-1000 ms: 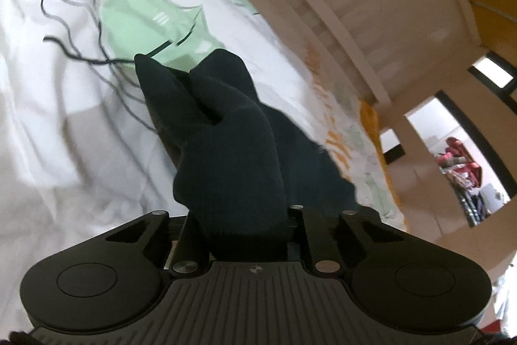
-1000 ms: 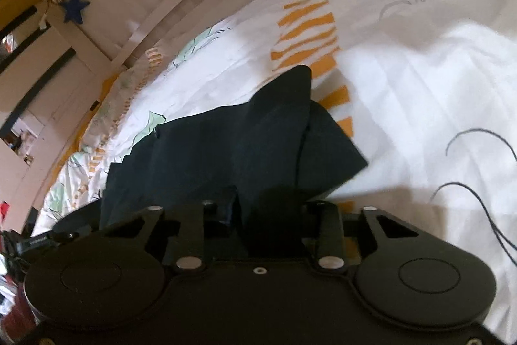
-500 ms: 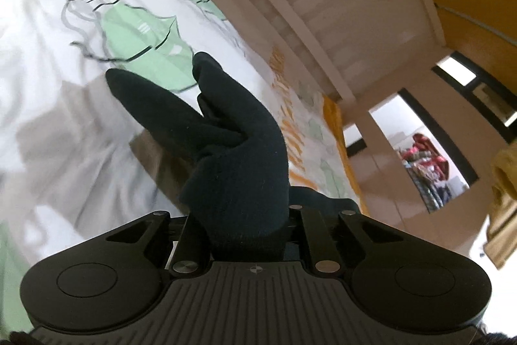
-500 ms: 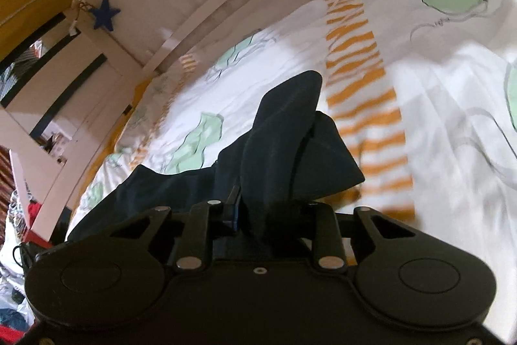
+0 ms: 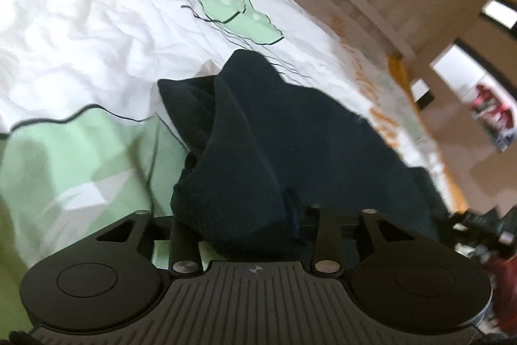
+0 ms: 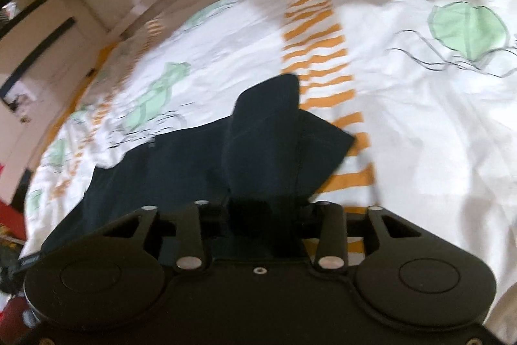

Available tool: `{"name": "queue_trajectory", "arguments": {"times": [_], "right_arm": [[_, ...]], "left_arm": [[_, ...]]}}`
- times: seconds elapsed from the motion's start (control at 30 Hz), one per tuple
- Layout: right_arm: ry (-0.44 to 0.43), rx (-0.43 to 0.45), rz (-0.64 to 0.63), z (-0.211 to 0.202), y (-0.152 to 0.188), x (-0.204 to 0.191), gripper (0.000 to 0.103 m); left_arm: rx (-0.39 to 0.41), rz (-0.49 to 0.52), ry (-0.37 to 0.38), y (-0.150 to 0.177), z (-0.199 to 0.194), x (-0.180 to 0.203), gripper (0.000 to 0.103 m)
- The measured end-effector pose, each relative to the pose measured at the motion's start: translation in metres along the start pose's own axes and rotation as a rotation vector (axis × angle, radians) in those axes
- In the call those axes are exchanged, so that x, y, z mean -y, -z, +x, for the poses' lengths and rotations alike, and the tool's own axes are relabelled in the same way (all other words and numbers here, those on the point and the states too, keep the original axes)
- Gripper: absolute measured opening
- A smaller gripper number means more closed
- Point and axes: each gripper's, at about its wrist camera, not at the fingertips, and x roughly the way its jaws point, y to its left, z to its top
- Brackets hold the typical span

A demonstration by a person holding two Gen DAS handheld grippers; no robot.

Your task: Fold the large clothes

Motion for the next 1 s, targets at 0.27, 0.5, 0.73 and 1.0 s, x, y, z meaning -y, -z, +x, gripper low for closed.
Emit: {"name": "queue_trajectory", "arguments": {"times": [0.27, 0.5, 0.73, 1.0], "right_arm": [[0.040, 0.048, 0.021, 0.002, 0.017, 0.017, 0.086], [0.075, 0.031, -0.121, 0.010, 0.027, 0.001, 0.102], [0.088, 0.047, -0.138, 0.010, 0.034, -0.001, 0.102], [0.083, 0.068, -0.131, 0.009, 0.037, 0.000, 0.102]], "left_arm": [[0.076, 0.082, -0.162, 0.012, -0.015, 0.006, 0.071], [0.207, 0.122, -0.347, 0.020, -0.051, 0.021, 0.072], [0.241, 0.287, -0.295, 0.010, -0.048, 0.081, 0.073], [0.183, 0.375, -0.161, 0.005, 0.014, 0.139, 0.073]]}}
